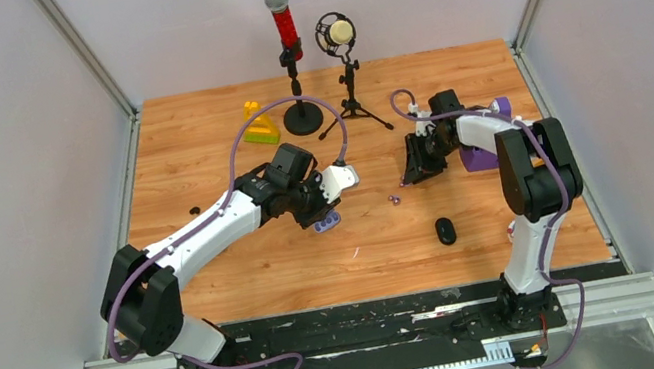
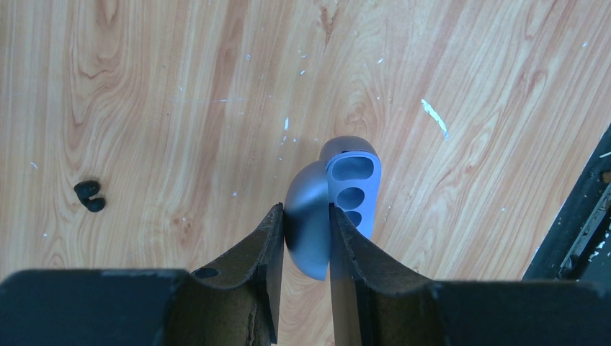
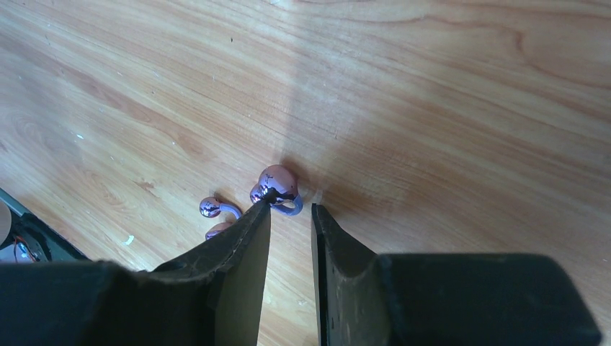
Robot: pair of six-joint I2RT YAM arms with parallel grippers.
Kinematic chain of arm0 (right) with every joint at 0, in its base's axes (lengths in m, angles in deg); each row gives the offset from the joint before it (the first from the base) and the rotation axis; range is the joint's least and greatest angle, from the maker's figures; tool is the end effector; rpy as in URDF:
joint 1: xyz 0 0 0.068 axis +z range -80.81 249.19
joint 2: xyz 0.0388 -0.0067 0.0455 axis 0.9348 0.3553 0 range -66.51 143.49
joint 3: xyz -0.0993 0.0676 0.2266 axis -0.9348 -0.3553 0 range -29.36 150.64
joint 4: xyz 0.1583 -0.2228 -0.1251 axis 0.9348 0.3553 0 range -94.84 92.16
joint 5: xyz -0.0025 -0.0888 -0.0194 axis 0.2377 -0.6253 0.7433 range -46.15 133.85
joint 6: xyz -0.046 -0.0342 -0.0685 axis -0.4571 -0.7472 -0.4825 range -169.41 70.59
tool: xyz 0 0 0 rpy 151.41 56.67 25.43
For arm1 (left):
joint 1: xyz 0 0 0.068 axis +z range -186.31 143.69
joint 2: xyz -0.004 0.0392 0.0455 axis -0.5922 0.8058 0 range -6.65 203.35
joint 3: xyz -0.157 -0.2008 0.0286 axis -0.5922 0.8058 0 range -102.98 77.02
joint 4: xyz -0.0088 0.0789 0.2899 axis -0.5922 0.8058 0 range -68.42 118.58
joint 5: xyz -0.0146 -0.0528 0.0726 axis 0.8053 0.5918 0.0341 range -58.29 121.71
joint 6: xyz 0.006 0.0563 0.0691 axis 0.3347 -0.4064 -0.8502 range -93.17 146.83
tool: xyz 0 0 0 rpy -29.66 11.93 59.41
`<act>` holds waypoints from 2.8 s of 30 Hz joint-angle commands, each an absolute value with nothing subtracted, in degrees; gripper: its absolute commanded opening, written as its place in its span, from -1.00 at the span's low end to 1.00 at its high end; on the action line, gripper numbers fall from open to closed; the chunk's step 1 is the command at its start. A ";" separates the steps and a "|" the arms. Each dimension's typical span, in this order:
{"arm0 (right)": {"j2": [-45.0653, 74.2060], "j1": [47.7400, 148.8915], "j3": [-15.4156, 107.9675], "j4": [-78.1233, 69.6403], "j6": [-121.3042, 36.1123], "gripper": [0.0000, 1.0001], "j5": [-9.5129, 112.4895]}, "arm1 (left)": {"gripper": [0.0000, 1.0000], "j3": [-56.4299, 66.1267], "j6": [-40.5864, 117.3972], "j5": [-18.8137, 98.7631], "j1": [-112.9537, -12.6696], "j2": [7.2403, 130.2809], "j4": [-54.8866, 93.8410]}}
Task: Insert the wireless bluetooth earbuds into the charging case
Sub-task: Pick up the earbud from the center of the board.
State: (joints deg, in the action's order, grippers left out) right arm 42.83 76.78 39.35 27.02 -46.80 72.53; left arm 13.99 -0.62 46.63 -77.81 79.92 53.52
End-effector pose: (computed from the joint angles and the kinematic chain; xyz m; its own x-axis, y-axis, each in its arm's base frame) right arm 0.3931 0.0910 0.0685 -0.9561 -0.0872 -0.2797 -0.2158 0.8554 0.4710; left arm 0.2690 -0.2654 0.1765 -0.2022 0.7735 -0.6007 0.9496 0.3049 0.0729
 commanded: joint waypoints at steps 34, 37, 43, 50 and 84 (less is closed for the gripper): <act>42.09 74.36 38.78 24.70 -46.24 -0.29 75.45 | -1.00 13.90 -1.65 47.66 -77.71 78.85 52.08; 41.35 72.60 37.20 24.68 -45.52 -0.33 76.85 | -1.00 13.84 -1.56 47.82 -77.69 79.06 52.12; 42.29 69.82 34.18 22.65 -43.82 -0.48 79.98 | -1.00 13.67 -1.56 47.87 -77.71 79.22 52.29; 44.39 69.79 33.78 21.19 -42.10 -0.58 80.16 | -1.00 13.72 -1.68 47.69 -77.71 79.28 52.34; 47.94 72.97 35.72 19.73 -41.57 -0.58 76.42 | -1.00 13.73 -1.74 47.58 -77.71 79.83 52.21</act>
State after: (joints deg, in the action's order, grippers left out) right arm 44.80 72.19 35.85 20.77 -40.02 83.38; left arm 13.99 -0.72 46.78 -77.81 79.92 53.55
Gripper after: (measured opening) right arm 0.203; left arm 0.334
